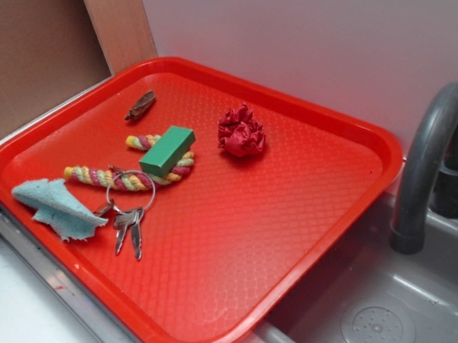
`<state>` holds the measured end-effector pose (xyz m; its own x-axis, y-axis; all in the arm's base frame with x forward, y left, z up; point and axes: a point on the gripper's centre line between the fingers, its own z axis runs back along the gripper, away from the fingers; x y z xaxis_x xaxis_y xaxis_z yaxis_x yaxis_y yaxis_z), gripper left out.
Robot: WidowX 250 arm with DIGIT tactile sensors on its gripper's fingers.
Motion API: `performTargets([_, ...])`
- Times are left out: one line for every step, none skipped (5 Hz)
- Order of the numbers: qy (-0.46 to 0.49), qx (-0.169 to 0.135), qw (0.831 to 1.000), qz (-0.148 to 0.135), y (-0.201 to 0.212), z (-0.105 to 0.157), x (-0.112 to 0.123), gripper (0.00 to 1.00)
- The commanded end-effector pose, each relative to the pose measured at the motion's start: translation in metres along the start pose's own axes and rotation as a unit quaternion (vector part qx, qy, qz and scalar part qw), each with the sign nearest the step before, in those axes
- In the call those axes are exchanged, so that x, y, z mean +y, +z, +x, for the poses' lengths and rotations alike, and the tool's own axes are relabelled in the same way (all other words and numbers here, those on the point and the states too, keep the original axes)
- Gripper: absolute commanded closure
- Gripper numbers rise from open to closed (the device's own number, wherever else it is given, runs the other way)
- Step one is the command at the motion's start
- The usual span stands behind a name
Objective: Grab the red paper.
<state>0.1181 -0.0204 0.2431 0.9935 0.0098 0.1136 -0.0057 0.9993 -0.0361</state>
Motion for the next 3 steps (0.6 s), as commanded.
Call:
performTargets([0.000,0.000,1.000,0.000,0.000,0.000,0.000,0.00])
performTargets([-0.004,-0.016,1.000,-0.013,-0.005,0.016,-0.001,0.00])
performTargets([-0.035,-0.039,0.998,-0.021,-0.015,0.038,-0.013,0.00])
